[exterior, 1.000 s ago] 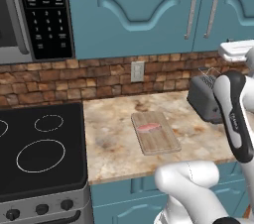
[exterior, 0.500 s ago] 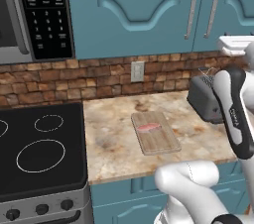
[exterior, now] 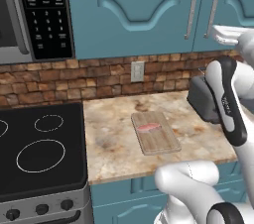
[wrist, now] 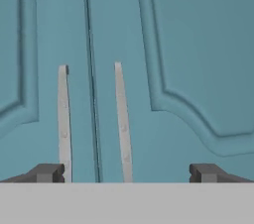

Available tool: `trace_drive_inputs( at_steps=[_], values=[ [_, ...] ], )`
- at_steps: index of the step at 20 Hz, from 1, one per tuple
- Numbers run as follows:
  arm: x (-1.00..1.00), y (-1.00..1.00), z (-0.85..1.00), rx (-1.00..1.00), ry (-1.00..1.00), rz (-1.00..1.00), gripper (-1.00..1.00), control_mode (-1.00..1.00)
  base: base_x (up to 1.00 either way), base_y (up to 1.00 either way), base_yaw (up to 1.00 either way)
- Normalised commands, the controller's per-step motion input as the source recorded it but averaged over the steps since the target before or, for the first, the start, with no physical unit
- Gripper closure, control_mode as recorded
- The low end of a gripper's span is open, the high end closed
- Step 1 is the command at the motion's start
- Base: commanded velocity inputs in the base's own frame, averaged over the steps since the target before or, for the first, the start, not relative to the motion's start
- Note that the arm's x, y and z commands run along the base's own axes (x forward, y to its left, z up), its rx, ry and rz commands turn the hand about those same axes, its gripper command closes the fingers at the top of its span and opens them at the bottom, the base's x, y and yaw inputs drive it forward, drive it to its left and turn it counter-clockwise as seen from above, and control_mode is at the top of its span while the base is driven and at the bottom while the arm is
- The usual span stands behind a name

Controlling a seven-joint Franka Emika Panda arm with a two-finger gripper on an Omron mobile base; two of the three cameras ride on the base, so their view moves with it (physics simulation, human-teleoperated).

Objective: Open the cabinet, retrieve the rolling pin, and place it next to the meat on the cutting board to prepare for tenderizing.

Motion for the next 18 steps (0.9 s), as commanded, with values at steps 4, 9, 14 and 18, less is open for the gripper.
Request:
trace_drive_inputs(
  at_steps=[4, 9, 14, 18],
  values=[
    [0.23, 0.1, 0.0, 0.0, -0.03, 0.0, -1.0, -1.0, 0.0, 0.0, 0.0],
    [0.33, 0.01, 0.0, 0.0, -0.07, 0.03, -1.0, -1.0, 0.0, 0.0, 0.0],
    [0.37, 0.0, 0.0, 0.0, -0.05, 0.04, -1.0, -1.0, 0.0, 0.0, 0.0],
    [0.29, 0.0, 0.0, 0.0, -0.06, 0.09, -1.0, -1.0, 0.0, 0.0, 0.0]
  ],
)
